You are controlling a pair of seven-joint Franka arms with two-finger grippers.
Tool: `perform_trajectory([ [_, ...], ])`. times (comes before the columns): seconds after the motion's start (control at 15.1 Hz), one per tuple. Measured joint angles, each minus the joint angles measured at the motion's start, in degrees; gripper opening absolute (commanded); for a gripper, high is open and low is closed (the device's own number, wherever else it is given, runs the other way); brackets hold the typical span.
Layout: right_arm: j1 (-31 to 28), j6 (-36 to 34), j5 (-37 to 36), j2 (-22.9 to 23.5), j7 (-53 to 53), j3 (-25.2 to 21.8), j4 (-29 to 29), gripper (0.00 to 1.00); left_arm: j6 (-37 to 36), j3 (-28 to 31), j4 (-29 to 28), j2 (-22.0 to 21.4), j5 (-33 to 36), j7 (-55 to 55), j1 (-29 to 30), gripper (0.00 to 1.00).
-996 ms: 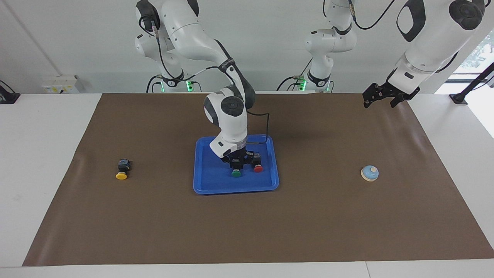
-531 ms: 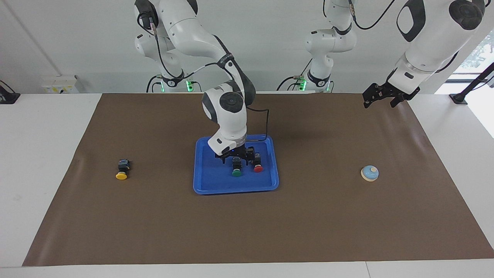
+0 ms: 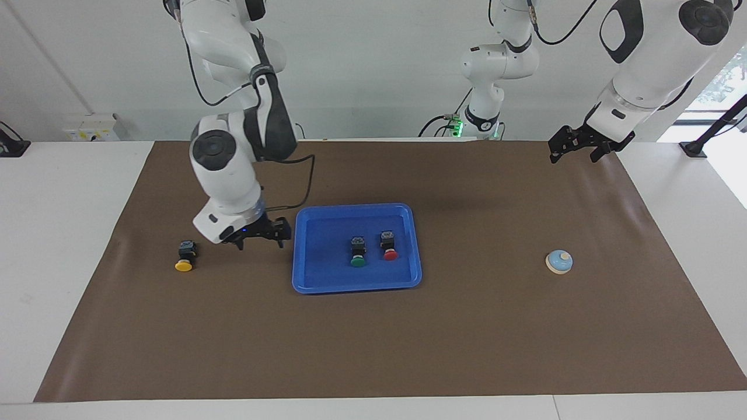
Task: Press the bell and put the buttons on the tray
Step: 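Move the right gripper to the yellow button and grasp it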
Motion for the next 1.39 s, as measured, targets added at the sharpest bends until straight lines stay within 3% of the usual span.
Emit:
perform_trajectory([
  [0.2,-7.7,8.4,0.0,-1.1,-10.5,0.0,-7.9,1.00,0.0,0.0,0.0,0.0,0.0,0.0,0.0,1.00],
  [0.46,-12.2,20.0,0.0,-2.5,-18.7,0.0,-16.5,1.00,0.0,0.0,0.0,0.0,0.0,0.0,0.0,1.00],
  [1.13,-15.7,21.0,0.0,-3.6,-19.9,0.2,-21.5,1.00,0.0,0.0,0.0,0.0,0.0,0.0,0.0,1.00],
  [1.39,-15.7,23.1,0.0,-3.6,-20.6,0.3,-22.3,0.72,0.0,0.0,0.0,0.0,0.0,0.0,0.0,1.00],
])
